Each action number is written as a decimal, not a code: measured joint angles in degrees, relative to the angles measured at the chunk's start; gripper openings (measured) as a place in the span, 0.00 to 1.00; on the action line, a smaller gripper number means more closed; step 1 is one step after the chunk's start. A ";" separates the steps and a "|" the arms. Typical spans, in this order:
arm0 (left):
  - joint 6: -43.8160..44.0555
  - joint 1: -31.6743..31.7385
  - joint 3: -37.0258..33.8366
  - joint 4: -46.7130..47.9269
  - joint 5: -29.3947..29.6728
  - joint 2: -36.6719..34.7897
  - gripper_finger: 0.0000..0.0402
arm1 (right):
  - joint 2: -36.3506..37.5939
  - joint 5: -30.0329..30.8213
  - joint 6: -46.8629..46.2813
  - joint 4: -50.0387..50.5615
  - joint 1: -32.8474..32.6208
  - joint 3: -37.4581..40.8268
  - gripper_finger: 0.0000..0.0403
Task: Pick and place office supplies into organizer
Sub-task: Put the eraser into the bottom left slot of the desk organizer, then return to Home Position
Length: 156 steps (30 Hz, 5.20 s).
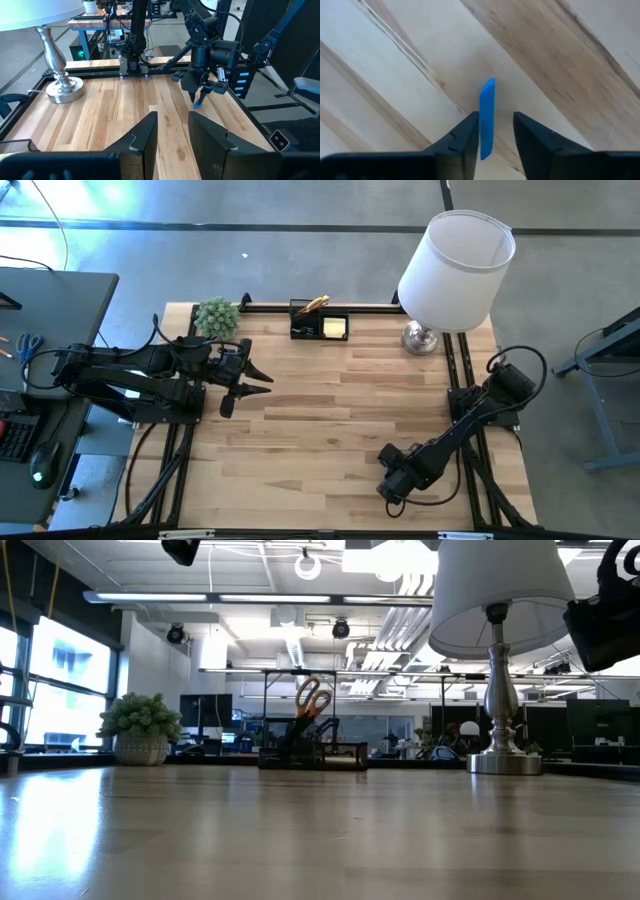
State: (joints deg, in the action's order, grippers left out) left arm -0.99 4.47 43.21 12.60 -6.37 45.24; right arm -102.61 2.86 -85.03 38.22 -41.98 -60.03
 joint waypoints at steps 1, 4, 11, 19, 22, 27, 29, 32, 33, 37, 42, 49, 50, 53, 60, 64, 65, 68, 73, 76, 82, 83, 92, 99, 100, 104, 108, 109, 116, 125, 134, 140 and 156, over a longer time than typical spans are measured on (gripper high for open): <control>0.00 0.00 -0.01 0.00 0.00 0.01 0.24 | 0.02 0.00 0.13 0.04 0.00 0.00 0.27; 0.00 0.00 0.00 0.00 -0.02 0.00 0.24 | 0.02 -0.06 1.48 0.04 0.00 -0.01 0.18; 0.00 0.00 -0.01 -0.02 -0.02 0.01 0.24 | 0.15 0.66 7.27 0.53 0.43 -0.24 0.03; 0.00 0.00 -0.01 0.00 -0.02 -0.01 0.24 | 0.15 7.82 25.76 3.60 8.78 -5.48 0.02; -0.07 0.00 -0.01 -0.62 -0.01 -0.01 0.24 | 0.15 12.65 39.19 3.42 16.23 -8.21 0.03; -0.23 0.00 -0.01 -1.96 -0.02 -0.01 0.24 | 0.15 15.08 63.31 -3.91 32.09 -13.20 0.01; -0.67 0.00 -0.01 -2.40 -0.01 -0.01 0.24 | 0.15 13.57 72.92 -10.14 38.34 -14.69 0.01; -1.73 0.00 0.00 -2.35 -0.01 -0.01 0.24 | 0.15 10.13 84.60 -20.03 46.92 -16.19 0.02; -1.83 0.00 0.01 -2.35 0.00 -0.01 0.24 | 0.15 8.95 87.60 -23.16 49.67 -16.31 0.02; -2.24 0.00 -0.01 -2.34 0.00 -0.01 0.24 | -0.04 1.92 93.15 -33.34 59.91 -16.31 0.01; -4.18 0.00 0.01 -2.77 0.66 -0.03 0.24 | -5.38 -8.19 94.14 -38.31 66.44 -19.06 0.01; -4.96 0.02 -0.01 -2.49 3.26 -0.03 0.24 | -18.58 -4.04 102.05 -15.17 66.24 -38.90 0.02; -4.96 0.02 -0.01 -2.47 3.25 -0.03 0.24 | -20.26 -3.00 102.82 -11.79 66.30 -41.89 0.02; -4.81 0.02 -0.01 -2.23 3.24 -0.03 0.24 | -25.14 -2.19 103.56 -4.18 66.45 -49.81 0.02; -4.56 0.02 -0.01 -0.41 3.24 -0.03 0.24 | -31.55 0.76 104.62 1.96 66.30 -59.69 0.04; -3.72 0.02 -0.01 0.53 3.26 -0.03 0.24 | -31.89 1.88 104.53 2.83 66.40 -60.17 0.09; -3.68 0.02 -0.01 0.59 3.25 -0.03 0.24 | -31.91 2.70 104.45 3.21 66.42 -60.17 0.11; -3.58 0.02 -0.01 0.62 3.24 -0.03 0.24 | -31.95 3.62 104.57 3.82 66.34 -60.17 0.17; -3.23 0.02 -0.01 0.69 3.24 -0.03 0.24 | -31.86 3.74 103.68 5.65 66.31 -60.19 0.24; -3.23 0.02 -0.01 0.46 3.67 -0.03 0.24 | -31.74 3.97 103.45 5.94 66.27 -60.19 0.27; -3.02 0.02 -0.01 -0.11 4.50 -0.01 0.24 | -31.74 5.00 104.15 6.83 66.24 -60.71 0.30; -3.00 0.02 -0.01 -0.11 4.50 -0.01 0.24 | -31.74 5.06 104.25 6.75 66.12 -60.75 0.30; -2.84 0.02 -0.01 -0.11 4.49 0.01 0.24 | -30.18 6.72 106.55 5.19 64.50 -60.78 0.30; -2.86 0.00 -0.01 0.02 4.48 0.01 0.24 | -27.02 12.52 105.48 8.48 62.06 -60.78 0.30; -2.86 0.02 -0.01 0.04 4.50 0.01 0.24 | -26.26 12.92 105.21 9.53 61.57 -60.78 0.29; -2.86 0.00 -0.01 0.02 4.50 0.01 0.24 | -22.69 13.22 103.08 13.48 59.16 -60.78 0.27; -2.73 0.00 -0.01 -0.05 4.50 0.00 0.24 | -18.72 9.81 100.31 18.82 57.11 -60.72 0.23; -2.40 0.00 0.01 -0.26 4.50 -0.07 0.24 | -17.77 8.15 99.43 19.47 56.64 -60.36 0.21; -1.72 0.00 -0.01 2.04 3.16 -3.60 0.18 | -9.80 5.72 93.78 19.77 53.38 -50.94 0.09; -3.06 0.02 -8.55 -4.74 -0.61 -16.04 0.01 | 11.40 2.91 84.94 0.11 49.27 -19.61 0.04; -1.05 0.00 -15.33 -5.96 -3.68 -29.30 0.01 | 37.48 2.24 77.65 -18.55 44.14 11.04 0.05; 3.89 0.00 -23.17 -6.55 -3.50 -37.44 0.00 | 55.29 6.16 74.81 -28.52 40.88 28.31 0.05; 9.81 0.00 -38.99 -11.96 3.39 -44.98 0.00 | 90.08 7.80 75.01 -40.42 36.68 55.55 0.05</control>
State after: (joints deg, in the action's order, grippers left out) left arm 8.82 4.47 4.22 0.64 -2.99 0.27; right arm -12.53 10.65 -10.02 -2.20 -5.29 -4.48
